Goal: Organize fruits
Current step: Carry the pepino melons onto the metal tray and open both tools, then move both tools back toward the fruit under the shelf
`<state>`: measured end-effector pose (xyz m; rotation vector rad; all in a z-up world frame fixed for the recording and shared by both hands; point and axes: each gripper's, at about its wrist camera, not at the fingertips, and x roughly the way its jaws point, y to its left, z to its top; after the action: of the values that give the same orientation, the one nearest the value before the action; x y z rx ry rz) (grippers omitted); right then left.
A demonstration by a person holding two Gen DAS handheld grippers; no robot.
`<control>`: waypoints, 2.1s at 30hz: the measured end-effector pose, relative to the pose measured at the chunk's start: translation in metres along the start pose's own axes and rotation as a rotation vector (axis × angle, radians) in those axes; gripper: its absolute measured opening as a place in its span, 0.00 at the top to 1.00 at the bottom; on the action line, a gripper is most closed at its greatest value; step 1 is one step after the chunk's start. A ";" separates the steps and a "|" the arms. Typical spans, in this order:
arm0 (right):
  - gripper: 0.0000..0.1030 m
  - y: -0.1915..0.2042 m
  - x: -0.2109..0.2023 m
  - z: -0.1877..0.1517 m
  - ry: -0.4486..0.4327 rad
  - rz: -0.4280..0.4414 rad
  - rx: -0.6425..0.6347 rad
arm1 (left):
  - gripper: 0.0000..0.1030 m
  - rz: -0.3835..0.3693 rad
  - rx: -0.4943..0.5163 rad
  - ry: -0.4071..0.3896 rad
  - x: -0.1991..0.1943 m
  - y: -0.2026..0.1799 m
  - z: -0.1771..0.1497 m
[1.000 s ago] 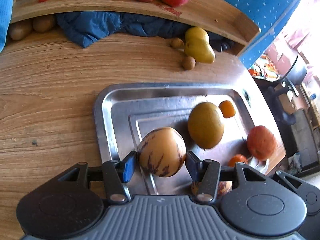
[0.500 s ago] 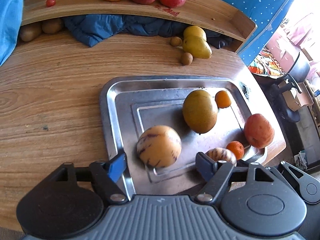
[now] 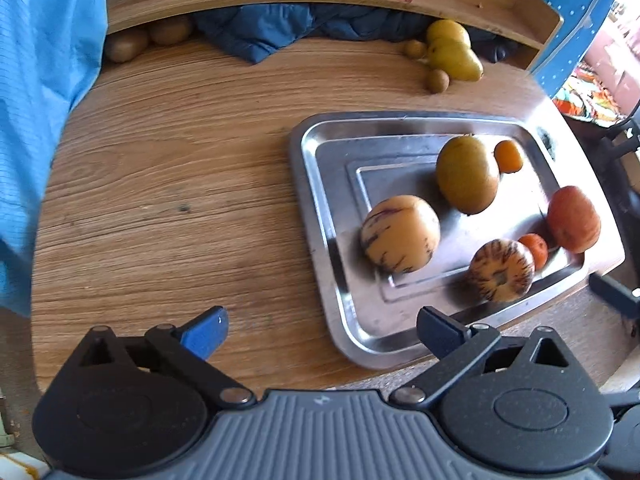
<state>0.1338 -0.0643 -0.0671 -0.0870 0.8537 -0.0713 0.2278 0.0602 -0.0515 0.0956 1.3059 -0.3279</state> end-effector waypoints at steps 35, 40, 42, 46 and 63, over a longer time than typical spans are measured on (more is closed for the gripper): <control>0.01 -0.138 0.037 0.088 -0.088 -0.089 0.372 | 0.01 -0.106 0.166 -0.123 0.056 -0.082 0.171; 0.01 -0.148 0.068 0.097 0.001 -0.138 0.395 | 0.01 -0.122 0.215 -0.099 0.076 -0.081 0.185; 0.01 -0.154 0.081 0.103 0.020 -0.132 0.409 | 0.01 -0.131 0.262 -0.109 0.082 -0.082 0.188; 0.01 -0.164 0.109 0.123 0.053 -0.126 0.426 | 0.01 -0.165 0.370 -0.127 0.091 -0.090 0.192; 0.01 -0.174 0.218 0.197 0.253 0.109 0.351 | 0.29 -0.362 0.358 -0.133 0.131 -0.090 0.212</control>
<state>0.4206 -0.2488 -0.0834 0.3039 1.0844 -0.1303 0.4282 -0.1027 -0.1099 0.1365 1.1185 -0.8630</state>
